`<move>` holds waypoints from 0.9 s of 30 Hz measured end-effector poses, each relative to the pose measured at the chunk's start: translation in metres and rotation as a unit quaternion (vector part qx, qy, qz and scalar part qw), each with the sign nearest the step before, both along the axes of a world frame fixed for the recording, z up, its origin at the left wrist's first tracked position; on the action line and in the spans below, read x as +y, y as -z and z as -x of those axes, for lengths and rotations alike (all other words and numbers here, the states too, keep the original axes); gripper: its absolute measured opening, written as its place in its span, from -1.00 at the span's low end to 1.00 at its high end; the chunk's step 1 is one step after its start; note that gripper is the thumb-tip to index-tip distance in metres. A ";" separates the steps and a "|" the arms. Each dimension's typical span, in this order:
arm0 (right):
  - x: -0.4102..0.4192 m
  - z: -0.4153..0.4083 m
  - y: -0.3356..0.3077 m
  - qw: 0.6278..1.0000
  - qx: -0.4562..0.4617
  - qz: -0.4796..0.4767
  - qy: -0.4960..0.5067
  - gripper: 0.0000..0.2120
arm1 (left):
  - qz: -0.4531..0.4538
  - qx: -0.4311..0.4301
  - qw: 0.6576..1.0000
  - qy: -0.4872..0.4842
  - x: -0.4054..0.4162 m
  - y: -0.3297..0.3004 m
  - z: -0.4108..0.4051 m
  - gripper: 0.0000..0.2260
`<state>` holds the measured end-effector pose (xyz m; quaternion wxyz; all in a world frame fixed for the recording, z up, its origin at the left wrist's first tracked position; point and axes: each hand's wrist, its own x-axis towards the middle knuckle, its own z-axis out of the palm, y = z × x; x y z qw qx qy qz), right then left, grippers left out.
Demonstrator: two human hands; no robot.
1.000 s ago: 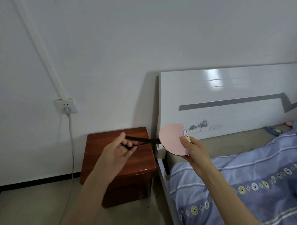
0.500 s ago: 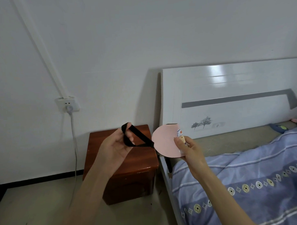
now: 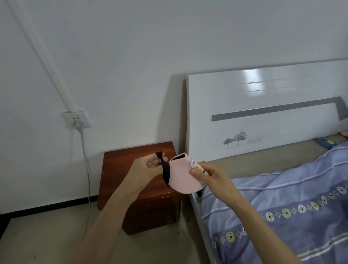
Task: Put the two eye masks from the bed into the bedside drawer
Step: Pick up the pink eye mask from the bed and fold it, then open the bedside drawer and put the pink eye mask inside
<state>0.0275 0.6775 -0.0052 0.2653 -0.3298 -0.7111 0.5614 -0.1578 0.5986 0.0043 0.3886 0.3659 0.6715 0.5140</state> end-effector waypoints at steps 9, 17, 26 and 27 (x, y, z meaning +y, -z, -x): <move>0.006 0.011 0.001 0.985 -0.134 -0.063 -0.091 -0.85 | -0.019 0.131 0.984 0.119 -0.006 -0.001 -0.010 -0.82; 0.006 0.009 0.018 0.980 -0.144 -0.054 -0.123 -0.82 | -0.020 0.113 0.990 0.087 -0.011 0.017 -0.021 -0.75; -0.001 0.003 0.055 0.965 -0.054 0.248 -0.069 -0.91 | 0.003 0.054 0.997 -0.058 -0.025 0.047 -0.021 -0.85; -0.002 0.002 0.061 0.962 -0.049 0.263 -0.053 -0.93 | 0.015 0.036 0.998 -0.053 -0.029 0.053 -0.023 -0.87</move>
